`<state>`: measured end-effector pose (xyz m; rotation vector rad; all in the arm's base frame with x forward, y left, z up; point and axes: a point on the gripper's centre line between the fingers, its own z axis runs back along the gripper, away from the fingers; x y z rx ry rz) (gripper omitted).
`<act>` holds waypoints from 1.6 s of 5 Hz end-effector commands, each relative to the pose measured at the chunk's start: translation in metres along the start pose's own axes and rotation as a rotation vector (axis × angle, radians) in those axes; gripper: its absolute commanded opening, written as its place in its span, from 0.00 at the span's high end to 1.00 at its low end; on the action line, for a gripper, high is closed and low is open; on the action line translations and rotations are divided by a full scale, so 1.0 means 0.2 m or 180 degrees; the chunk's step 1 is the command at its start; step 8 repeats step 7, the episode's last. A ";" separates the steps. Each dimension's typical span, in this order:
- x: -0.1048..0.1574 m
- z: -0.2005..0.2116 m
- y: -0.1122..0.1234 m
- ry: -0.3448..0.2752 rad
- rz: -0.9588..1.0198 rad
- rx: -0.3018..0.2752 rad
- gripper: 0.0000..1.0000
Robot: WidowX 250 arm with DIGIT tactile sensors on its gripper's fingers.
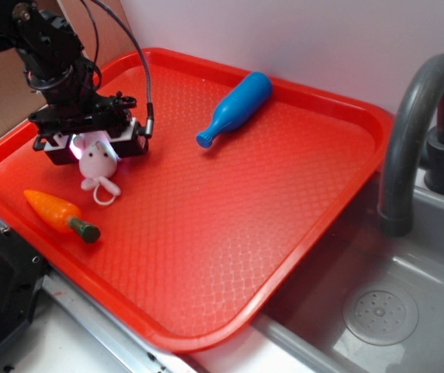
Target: Grab the pink bunny.
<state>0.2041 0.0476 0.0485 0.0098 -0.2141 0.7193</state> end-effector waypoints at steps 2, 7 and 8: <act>0.09 0.14 0.04 -0.0237 -0.0211 0.0156 1.00; 0.04 1.15 -0.15 -0.0199 -0.1995 -0.0796 1.00; 0.04 1.15 -0.15 -0.0199 -0.1995 -0.0796 1.00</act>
